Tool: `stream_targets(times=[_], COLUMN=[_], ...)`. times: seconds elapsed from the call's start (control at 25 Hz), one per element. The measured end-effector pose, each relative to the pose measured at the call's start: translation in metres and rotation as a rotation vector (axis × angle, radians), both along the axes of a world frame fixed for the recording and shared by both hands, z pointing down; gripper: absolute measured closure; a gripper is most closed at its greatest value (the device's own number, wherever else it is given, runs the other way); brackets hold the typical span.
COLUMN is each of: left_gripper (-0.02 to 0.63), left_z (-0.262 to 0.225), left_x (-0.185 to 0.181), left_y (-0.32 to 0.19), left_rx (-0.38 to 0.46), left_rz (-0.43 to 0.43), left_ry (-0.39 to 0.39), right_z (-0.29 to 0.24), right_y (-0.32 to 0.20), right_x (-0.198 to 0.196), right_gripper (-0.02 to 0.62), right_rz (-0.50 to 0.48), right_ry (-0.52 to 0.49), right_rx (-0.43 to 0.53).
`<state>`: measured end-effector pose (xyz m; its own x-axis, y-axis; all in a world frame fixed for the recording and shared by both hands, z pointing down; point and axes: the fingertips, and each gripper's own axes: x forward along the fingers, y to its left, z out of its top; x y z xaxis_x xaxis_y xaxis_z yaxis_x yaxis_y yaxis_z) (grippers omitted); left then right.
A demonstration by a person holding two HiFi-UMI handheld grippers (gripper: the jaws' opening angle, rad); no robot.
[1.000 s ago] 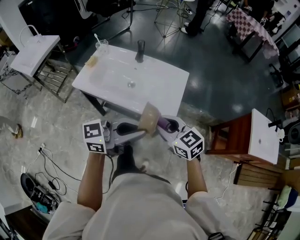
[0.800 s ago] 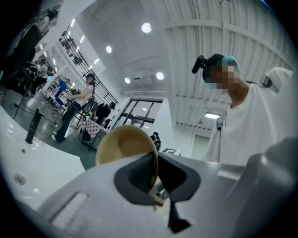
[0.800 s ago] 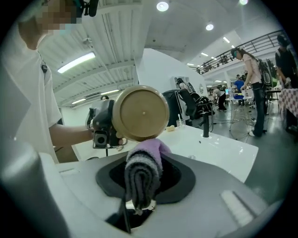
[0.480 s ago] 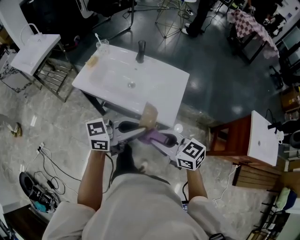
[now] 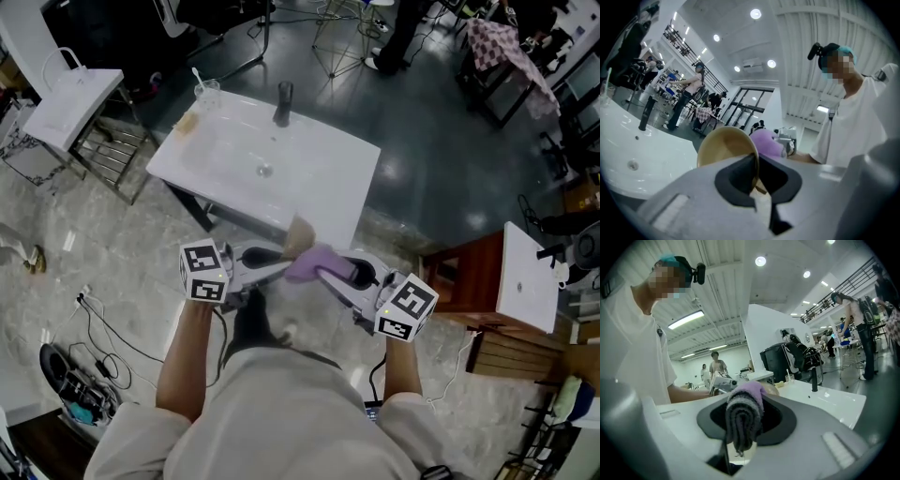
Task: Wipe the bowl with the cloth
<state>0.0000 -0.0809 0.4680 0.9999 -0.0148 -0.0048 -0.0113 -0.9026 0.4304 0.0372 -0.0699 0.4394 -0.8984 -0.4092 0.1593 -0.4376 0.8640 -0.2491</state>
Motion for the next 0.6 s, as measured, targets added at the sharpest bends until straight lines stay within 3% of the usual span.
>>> stream_targets(times=[0.28,0.6], left_gripper=[0.595,0.595], left_z=[-0.001,-0.005], left_x=[0.005,-0.002], left_y=[0.009,0.014], left_rx=[-0.001,-0.019], left_rz=[0.020,0.009], left_ry=[-0.005,0.036], right_z=[-0.018,-0.002], right_y=[-0.029,-0.049], right_x=[0.003,0.005], right_gripper=[0.492,0.492], right_rz=[0.081,0.145], right_ry=[-0.030,0.100], right_rx=[0.040,0.071])
